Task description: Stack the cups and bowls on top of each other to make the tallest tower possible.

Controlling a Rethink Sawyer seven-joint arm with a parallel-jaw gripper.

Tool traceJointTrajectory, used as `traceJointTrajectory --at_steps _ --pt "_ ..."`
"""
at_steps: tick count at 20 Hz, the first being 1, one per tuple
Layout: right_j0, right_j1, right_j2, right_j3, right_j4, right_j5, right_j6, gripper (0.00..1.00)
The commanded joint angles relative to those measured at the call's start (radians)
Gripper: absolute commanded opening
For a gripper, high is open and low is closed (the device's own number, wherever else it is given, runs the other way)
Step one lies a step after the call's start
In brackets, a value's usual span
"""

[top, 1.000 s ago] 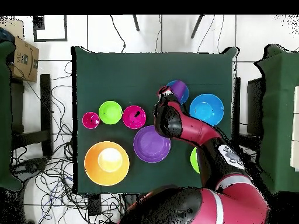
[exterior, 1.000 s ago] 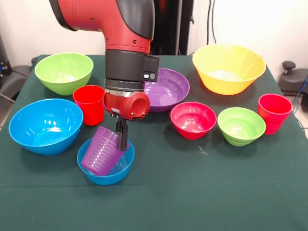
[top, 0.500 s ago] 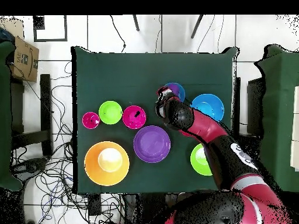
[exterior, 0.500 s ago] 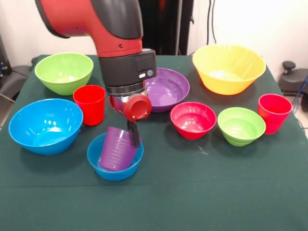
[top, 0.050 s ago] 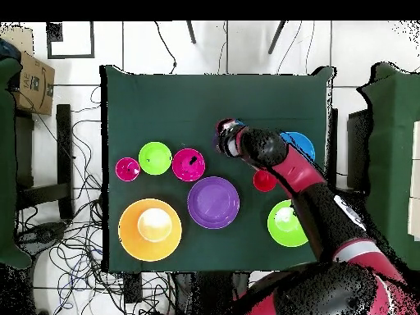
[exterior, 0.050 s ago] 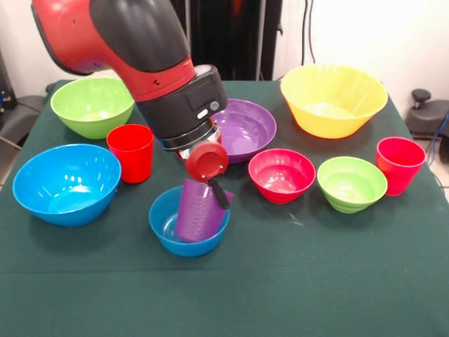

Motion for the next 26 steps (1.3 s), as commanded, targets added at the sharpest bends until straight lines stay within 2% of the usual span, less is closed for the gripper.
traceJointTrajectory --at_steps 1,4,13,16,21,26 --pt "0.027 0.127 0.08 -0.084 0.04 0.224 -0.049 0.0" --pt "0.029 0.152 0.078 -0.111 0.039 0.251 -0.059 0.0" --pt "0.044 0.135 0.056 -0.116 0.04 0.287 -0.02 0.0" --pt "0.064 0.177 0.015 -0.164 0.016 0.262 -0.016 0.0" --pt "0.097 0.22 -0.058 -0.267 -0.013 0.34 -0.006 0.0" --pt "0.117 0.268 -0.103 -0.35 -0.052 0.359 -0.024 0.0"
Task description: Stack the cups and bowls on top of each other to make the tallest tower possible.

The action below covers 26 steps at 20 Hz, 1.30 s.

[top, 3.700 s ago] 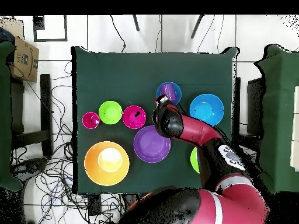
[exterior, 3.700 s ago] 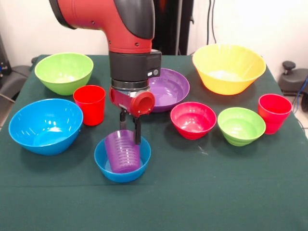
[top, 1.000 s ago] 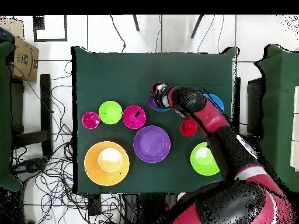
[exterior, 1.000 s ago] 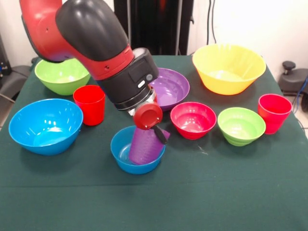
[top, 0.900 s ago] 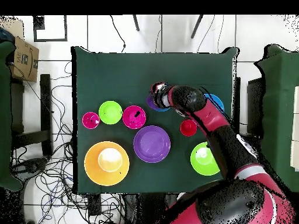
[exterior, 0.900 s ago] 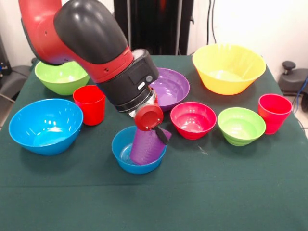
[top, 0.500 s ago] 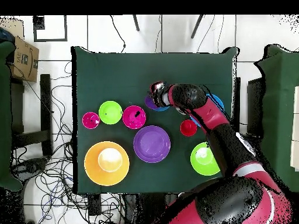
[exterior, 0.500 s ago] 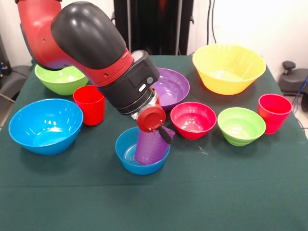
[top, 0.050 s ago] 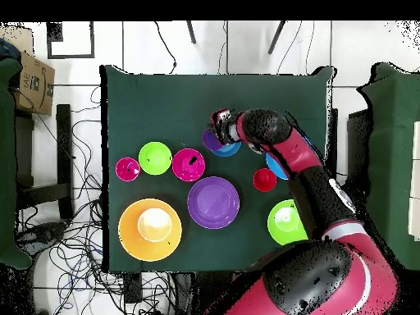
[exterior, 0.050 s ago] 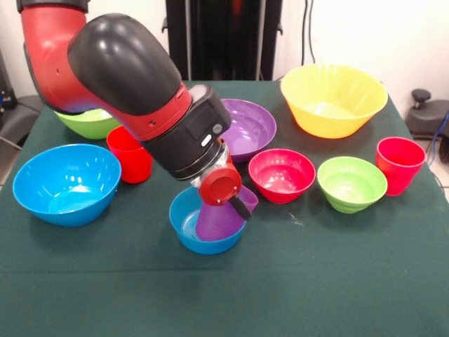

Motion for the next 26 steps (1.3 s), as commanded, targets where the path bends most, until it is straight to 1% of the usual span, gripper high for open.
traceJointTrajectory --at_steps 1,6,8,10,15,18,21,26 --pt "0.076 0.17 -0.111 -0.145 -0.093 0.075 -0.03 0.0" --pt "0.09 0.204 -0.139 -0.215 -0.11 0.149 -0.042 0.0" --pt "0.091 0.211 -0.144 -0.224 -0.116 0.152 -0.046 0.0" --pt "0.096 0.2 -0.152 -0.218 -0.121 0.148 -0.04 0.0" --pt "0.109 0.168 -0.177 -0.234 -0.133 0.224 -0.04 0.0" --pt "0.107 0.171 -0.183 -0.259 -0.14 0.266 -0.066 0.0" --pt "0.103 0.168 -0.189 -0.271 -0.148 0.288 -0.087 0.0" --pt "0.087 0.144 -0.201 -0.266 -0.165 0.331 -0.124 0.0"
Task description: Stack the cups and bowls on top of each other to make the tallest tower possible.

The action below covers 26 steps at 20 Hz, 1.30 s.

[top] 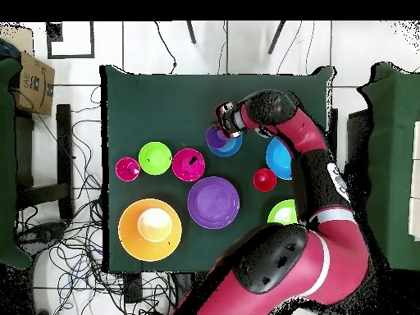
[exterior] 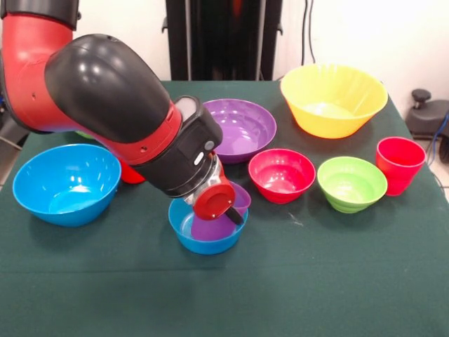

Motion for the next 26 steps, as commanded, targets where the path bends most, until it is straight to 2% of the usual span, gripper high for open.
traceJointTrajectory --at_steps 1,12,17,18,21,26 --pt "-0.008 0.069 -0.102 -0.018 -0.167 0.066 -0.126 0.0" --pt "-0.026 0.099 -0.103 -0.08 -0.212 0.086 -0.197 0.0" --pt "-0.028 0.093 -0.103 -0.064 -0.217 0.071 -0.184 0.0" --pt "-0.03 0.087 -0.1 -0.051 -0.223 0.052 -0.196 1.0" --pt "-0.033 0.084 -0.096 -0.034 -0.219 0.01 -0.182 1.0" --pt "-0.036 0.073 -0.09 -0.018 -0.225 0.028 -0.141 1.0"
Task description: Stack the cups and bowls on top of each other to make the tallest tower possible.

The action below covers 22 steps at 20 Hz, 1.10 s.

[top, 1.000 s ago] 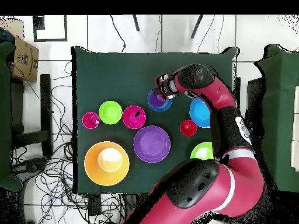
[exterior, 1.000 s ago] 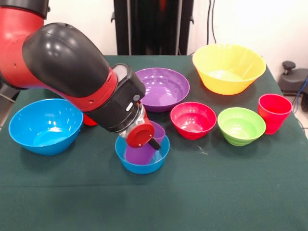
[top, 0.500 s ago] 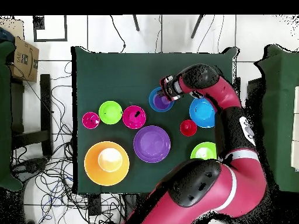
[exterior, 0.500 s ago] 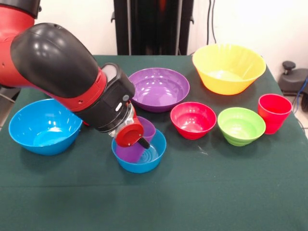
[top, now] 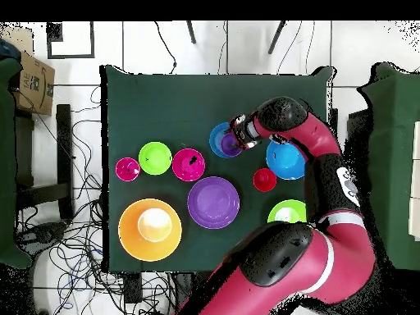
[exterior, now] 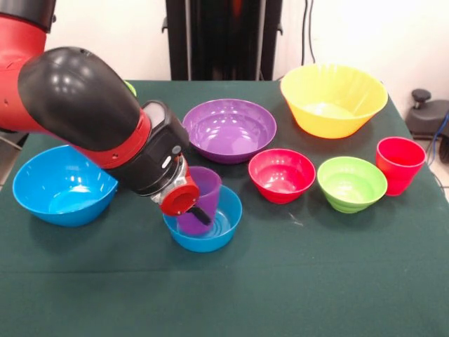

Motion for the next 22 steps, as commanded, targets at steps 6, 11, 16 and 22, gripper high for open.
traceJointTrajectory --at_steps 6,11,16,22 --pt "-0.012 0.031 -0.02 0.049 -0.103 -0.039 -0.126 1.0" --pt "-0.012 0.033 -0.017 0.045 -0.095 -0.021 -0.131 1.0" --pt "-0.01 0.025 -0.018 0.057 -0.092 -0.019 -0.128 1.0" --pt "0.001 -0.036 -0.029 0.137 -0.075 -0.019 -0.081 1.0"
